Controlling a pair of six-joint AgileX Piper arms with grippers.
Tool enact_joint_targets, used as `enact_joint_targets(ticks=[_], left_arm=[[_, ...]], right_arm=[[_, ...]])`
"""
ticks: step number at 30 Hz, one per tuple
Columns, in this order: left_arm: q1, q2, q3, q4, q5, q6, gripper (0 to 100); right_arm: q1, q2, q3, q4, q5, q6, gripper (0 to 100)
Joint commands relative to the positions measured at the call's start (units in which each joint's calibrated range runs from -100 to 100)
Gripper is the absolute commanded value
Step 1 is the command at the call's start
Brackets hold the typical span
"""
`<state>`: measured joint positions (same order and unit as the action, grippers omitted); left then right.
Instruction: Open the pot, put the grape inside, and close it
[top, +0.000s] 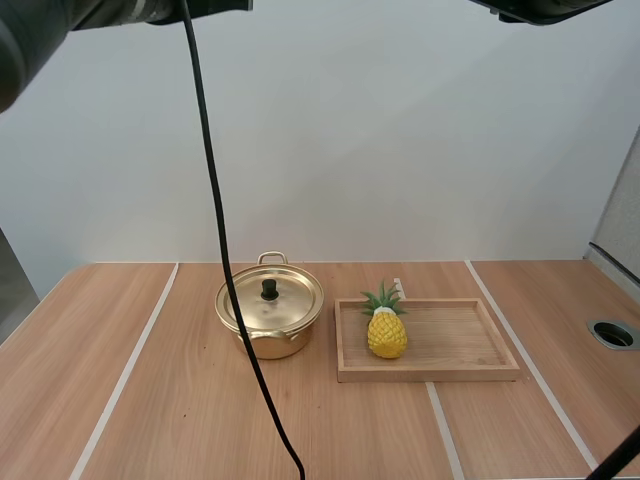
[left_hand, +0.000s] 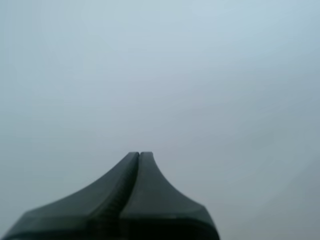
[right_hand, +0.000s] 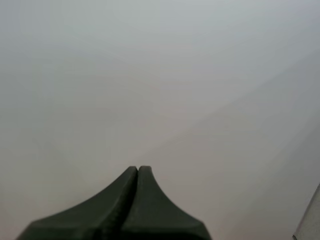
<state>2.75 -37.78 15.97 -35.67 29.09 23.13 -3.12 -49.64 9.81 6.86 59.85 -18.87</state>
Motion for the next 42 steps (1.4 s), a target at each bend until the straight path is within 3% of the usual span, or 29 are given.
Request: enact_joint_targets(ticks=[1,12,22,27,42], left_arm=[[0.05,-4.6,3.2,-4.6,-3.5,3.5,0],[-0.12,-19.5,20.9,-8.3,-7.1,10.2,0],[-0.12,-36.0,34.0,-8.8,-4.3,11.2,0],[-0.12,-43.9,35.6,-9.5,-1.0,11.2,0],[-0.12,-54.1,38.1,-10.6,-0.4,6.7,0]], right_arm=[[-0.2,-3.9,4.6,2.0,-8.7,-1.6,0],[-0.2,-14.1,22.1,6.9,-13.3,-4.0,0],[-0.2,-20.9,25.3,21.3,-12.6,-20.4,0],[-0.2,-26.0,28.7,24.2,-7.8,-20.5,0],[-0.2,-45.7,45.4,24.2,-5.4,-20.5,0]])
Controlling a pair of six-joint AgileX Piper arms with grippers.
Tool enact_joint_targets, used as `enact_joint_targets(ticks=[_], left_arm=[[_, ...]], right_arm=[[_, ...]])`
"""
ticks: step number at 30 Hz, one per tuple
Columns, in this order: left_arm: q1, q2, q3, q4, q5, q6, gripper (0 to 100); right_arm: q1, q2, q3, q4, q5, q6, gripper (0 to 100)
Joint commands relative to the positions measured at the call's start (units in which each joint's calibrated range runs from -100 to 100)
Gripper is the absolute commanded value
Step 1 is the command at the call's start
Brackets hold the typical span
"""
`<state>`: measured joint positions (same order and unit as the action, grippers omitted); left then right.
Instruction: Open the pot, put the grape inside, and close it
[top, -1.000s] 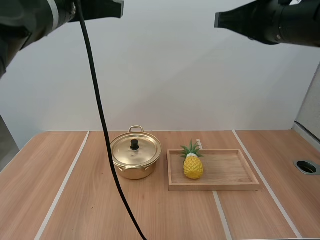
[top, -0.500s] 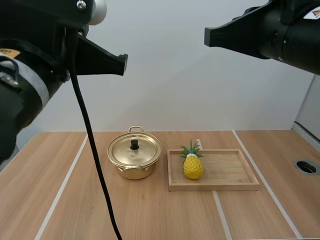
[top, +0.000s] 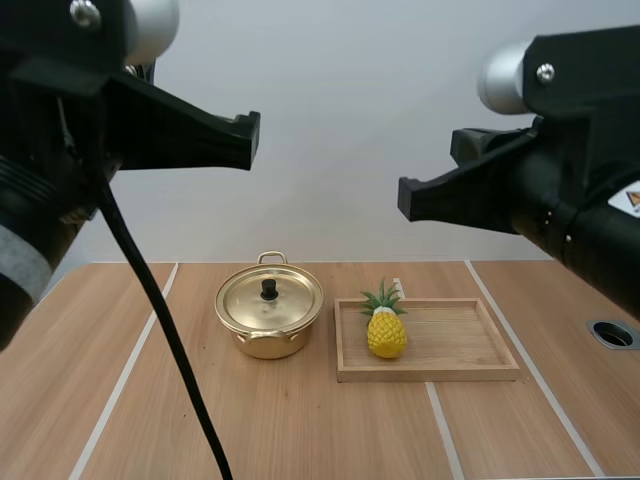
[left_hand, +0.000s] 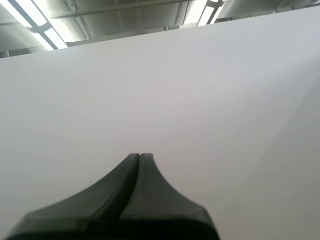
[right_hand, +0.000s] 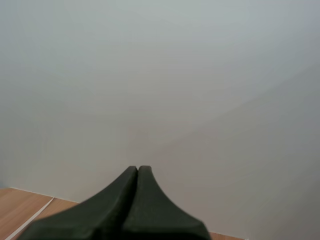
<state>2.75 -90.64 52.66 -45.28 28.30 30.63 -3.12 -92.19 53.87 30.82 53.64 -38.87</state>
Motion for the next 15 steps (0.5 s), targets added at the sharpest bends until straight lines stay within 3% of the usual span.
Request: enact_joint_targets(ticks=[1,15], left_arm=[[-0.12,-1.8,2.2,-1.0,0.4,-0.8,0],[-0.19,-9.4,15.9,1.2,4.0,-1.1,0]], right_arm=[[-0.2,-4.4,1.5,0.2,1.9,-0.5,0],[-0.2,-7.3,1.6,0.2,7.2,-0.3,0]])
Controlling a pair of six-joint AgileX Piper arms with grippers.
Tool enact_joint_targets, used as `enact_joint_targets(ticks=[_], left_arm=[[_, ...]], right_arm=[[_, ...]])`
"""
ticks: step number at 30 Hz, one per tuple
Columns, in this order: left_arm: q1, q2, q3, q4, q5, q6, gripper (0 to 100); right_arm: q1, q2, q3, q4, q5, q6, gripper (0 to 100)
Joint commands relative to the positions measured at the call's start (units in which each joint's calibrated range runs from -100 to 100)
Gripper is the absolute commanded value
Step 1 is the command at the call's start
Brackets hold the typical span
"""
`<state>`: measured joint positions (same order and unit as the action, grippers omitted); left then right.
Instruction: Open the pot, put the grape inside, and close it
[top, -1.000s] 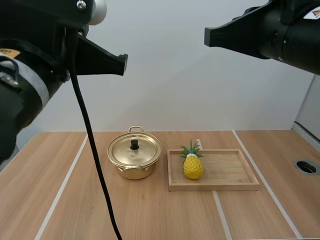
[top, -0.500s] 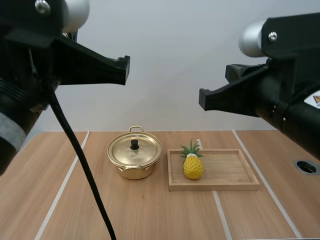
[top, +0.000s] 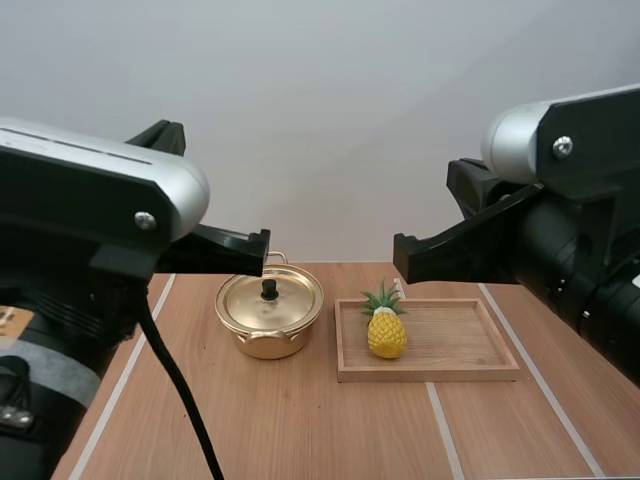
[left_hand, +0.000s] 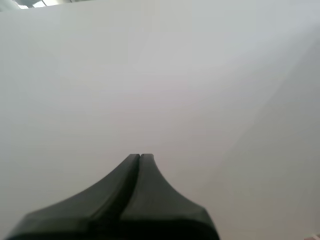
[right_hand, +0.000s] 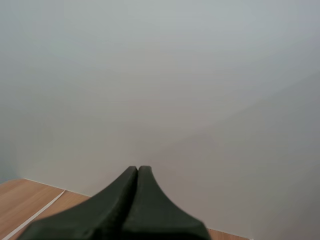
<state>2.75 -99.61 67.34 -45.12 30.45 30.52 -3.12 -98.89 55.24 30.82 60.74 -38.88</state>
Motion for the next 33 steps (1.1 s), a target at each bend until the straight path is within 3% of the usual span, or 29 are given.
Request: enact_joint_targets(ticks=[1,7,10,15,18,20,25,28,33], left_arm=[[-0.28,-0.4,1.6,1.8,2.4,-1.3,0],[-2.02,-0.4,5.0,10.7,0.4,-8.7,0],[-2.26,-0.4,8.9,13.1,-8.0,-10.3,0],[-2.33,-0.4,16.9,13.1,-23.0,-10.3,0],[-2.77,-0.4,20.1,13.1,-25.9,-10.3,0],[-2.83,-0.4,22.2,13.1,-23.2,-10.3,0],[-2.83,-0.4,26.6,14.8,-11.8,-10.3,0],[-2.83,-0.4,28.7,17.2,-7.4,-10.3,0],[-2.83,-0.4,30.3,19.2,-6.1,-10.3,0]], right_arm=[[-0.2,-0.6,0.2,0.2,0.1,-0.3,0],[-0.2,-0.6,2.4,0.2,1.3,-0.3,0],[-0.2,-0.6,7.6,0.2,-0.9,-0.3,0],[-0.2,-0.6,21.2,-3.5,-17.7,-0.3,0],[-0.2,-0.6,28.5,-5.6,-29.4,-0.3,0],[-0.2,-0.6,32.7,-5.6,-34.9,-0.3,0],[-0.2,-0.6,37.4,-5.0,-35.1,-0.3,0],[-0.2,-0.6,37.9,-0.2,-32.7,-0.3,0],[-0.2,-0.6,37.9,-3.7,-31.7,-0.3,0]])
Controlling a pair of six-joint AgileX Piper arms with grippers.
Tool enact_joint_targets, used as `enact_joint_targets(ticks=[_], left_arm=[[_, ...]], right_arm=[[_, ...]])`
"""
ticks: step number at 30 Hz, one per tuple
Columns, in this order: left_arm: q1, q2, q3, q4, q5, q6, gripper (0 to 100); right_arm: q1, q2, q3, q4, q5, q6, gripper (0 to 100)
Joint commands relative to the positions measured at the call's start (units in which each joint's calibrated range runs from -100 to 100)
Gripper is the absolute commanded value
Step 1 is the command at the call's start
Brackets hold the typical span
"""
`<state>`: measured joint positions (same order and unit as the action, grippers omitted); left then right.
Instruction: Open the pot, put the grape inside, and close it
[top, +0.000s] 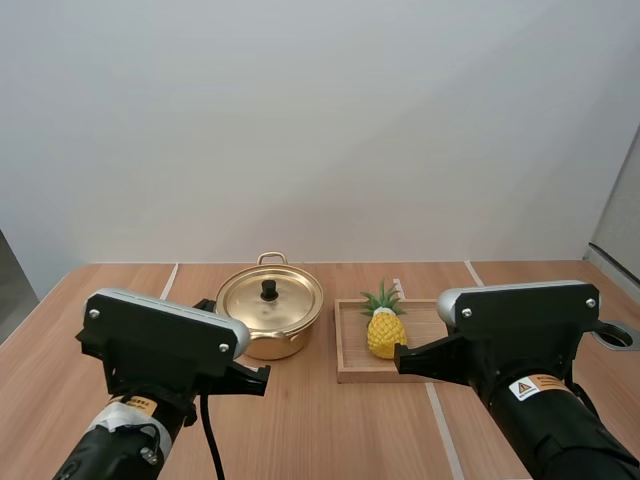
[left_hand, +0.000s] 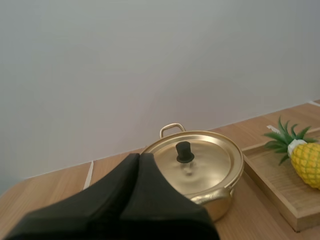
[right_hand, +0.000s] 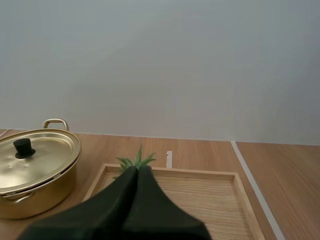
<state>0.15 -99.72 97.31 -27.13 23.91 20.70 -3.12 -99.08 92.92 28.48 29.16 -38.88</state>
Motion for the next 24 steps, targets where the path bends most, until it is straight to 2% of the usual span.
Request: enact_joint_targets(ticks=[1,16,19,24], left_arm=[[-0.23,-0.3,0.3,1.2,0.3,-0.5,0],[-0.23,-0.3,0.3,1.8,0.1,-0.5,0],[-0.23,-0.3,0.3,4.3,-2.3,-0.5,0],[-0.23,-0.3,0.3,13.8,-9.7,-0.5,0]], right_arm=[[-0.2,-0.4,0.2,-1.3,-0.1,-0.3,0],[-0.2,-0.4,1.0,-1.0,-0.3,-0.3,0],[-0.2,-0.4,3.1,-1.0,-1.0,-0.3,0],[-0.2,-0.4,6.6,-1.7,-6.5,-0.3,0]])
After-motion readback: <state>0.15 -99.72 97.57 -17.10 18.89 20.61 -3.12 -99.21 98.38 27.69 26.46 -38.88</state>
